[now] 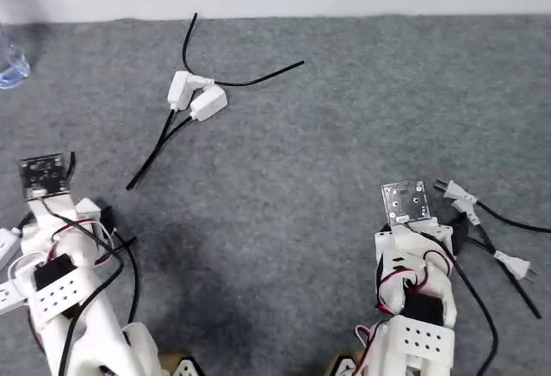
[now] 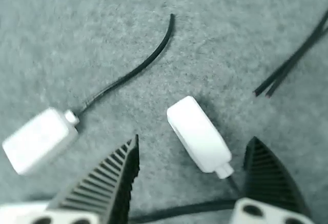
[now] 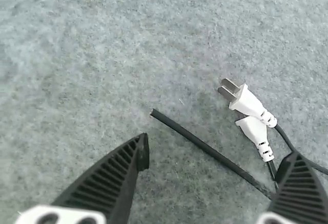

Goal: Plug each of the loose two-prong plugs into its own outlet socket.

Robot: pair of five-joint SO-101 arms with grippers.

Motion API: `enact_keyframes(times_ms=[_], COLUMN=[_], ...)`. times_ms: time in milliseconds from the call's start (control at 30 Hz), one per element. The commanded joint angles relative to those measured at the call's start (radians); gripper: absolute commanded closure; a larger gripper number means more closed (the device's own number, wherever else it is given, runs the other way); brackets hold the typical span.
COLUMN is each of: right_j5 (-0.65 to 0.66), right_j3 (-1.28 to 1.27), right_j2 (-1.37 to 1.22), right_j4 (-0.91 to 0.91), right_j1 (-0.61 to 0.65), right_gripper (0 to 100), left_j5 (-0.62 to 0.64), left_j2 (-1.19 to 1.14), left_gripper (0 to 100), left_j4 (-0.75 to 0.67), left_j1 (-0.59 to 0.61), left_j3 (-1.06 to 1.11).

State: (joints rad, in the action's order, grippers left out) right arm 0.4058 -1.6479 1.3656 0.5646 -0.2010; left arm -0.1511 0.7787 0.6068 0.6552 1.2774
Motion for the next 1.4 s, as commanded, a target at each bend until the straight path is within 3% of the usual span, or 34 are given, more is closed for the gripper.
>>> enact_keyframes(times_ms=[0,300,800,900,1067,1200,1267,1367], right_j5=[0.012,0.012,0.012,0.012,0.012,0.012,0.012,0.012], right_j3=[0.008,0.008,0.012,0.012,0.012,0.012,0.012,0.012], right_j2=[0.004,0.001,0.008,0.008,0.008,0.008,0.008,0.008], right_j4=[-0.010,-0.010,0.027,0.025,0.024,0.024,0.024,0.024], right_j1=[0.007,0.007,0.008,0.008,0.008,0.008,0.008,0.010], right_gripper=[61.5,61.5,61.5,61.5,61.5,61.5,61.5,61.5], left_j5=[0.169,0.236,0.348,0.348,0.345,0.345,0.344,0.328], left_j2=[0.017,0.015,-0.005,-0.126,-0.516,-0.729,-0.761,-0.726], left_gripper=[69,70,73,73,73,73,73,73], left_j4=[0.032,0.071,0.078,0.216,0.535,0.466,0.377,0.377], left_j1=[0.002,-0.077,-0.075,-0.078,-0.068,-0.015,-0.005,-0.011], left_j3=[-0.008,-0.010,-0.051,-0.222,-0.634,-0.648,-0.593,-0.568])
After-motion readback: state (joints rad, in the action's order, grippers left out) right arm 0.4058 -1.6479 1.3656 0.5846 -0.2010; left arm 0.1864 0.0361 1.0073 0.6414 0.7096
